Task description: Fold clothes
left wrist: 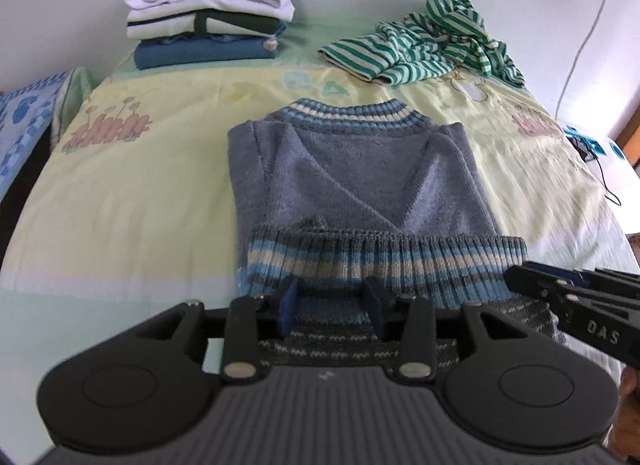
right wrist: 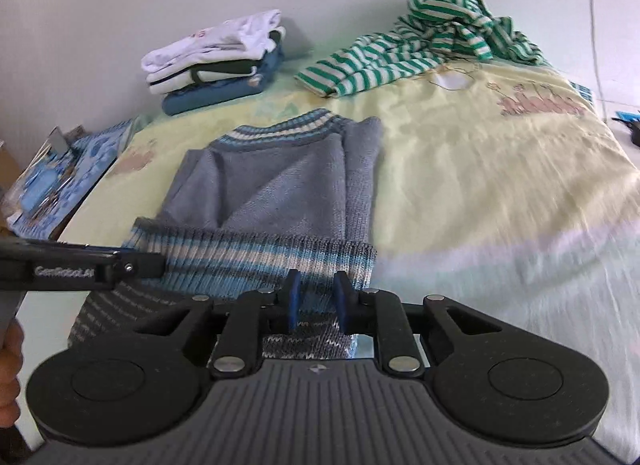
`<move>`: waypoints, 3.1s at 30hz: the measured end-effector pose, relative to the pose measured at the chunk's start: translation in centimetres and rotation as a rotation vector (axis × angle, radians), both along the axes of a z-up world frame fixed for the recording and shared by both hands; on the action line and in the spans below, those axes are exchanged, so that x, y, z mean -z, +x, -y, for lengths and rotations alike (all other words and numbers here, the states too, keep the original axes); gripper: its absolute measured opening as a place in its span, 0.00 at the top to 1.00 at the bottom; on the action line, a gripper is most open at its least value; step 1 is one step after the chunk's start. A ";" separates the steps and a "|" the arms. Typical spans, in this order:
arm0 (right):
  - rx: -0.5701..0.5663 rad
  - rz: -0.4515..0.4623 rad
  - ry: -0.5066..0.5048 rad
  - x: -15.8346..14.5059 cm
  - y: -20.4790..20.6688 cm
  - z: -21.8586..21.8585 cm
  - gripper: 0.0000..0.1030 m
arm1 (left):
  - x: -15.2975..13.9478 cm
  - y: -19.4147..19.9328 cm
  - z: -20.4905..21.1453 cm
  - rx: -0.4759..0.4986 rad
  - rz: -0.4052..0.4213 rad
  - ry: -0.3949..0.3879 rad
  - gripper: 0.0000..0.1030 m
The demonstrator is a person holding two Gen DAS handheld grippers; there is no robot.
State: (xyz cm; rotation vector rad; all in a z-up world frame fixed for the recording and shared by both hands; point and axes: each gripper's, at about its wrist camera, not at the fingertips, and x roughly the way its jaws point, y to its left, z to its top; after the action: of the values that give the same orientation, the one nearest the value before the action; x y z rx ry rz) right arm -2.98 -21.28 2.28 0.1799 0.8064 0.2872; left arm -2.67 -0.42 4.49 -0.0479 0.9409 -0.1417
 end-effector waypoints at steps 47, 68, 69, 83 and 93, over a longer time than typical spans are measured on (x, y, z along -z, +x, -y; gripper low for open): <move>0.020 -0.034 -0.070 0.2 2.8 -1.3 0.76 | 2.8 3.9 -3.9 -0.034 -0.076 -0.112 0.09; -0.009 -0.061 -0.062 0.4 4.8 -0.9 0.73 | 2.9 4.8 -4.4 -0.001 -0.111 -0.128 0.09; -0.008 -0.061 -0.059 0.4 4.9 -0.9 0.73 | 2.9 4.9 -4.5 0.001 -0.112 -0.130 0.09; 0.045 -0.094 -0.039 0.3 5.8 -0.1 0.55 | 2.1 5.2 -5.5 0.017 -0.119 -0.213 0.10; 0.026 -0.107 -0.035 0.5 5.7 0.7 0.55 | 1.3 3.7 -7.0 0.042 -0.066 -0.147 0.01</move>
State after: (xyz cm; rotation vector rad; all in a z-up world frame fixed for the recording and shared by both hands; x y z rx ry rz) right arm 2.77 -22.01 1.77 0.1743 0.9137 0.2401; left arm 1.02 6.58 3.14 -0.1700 0.9966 -0.2489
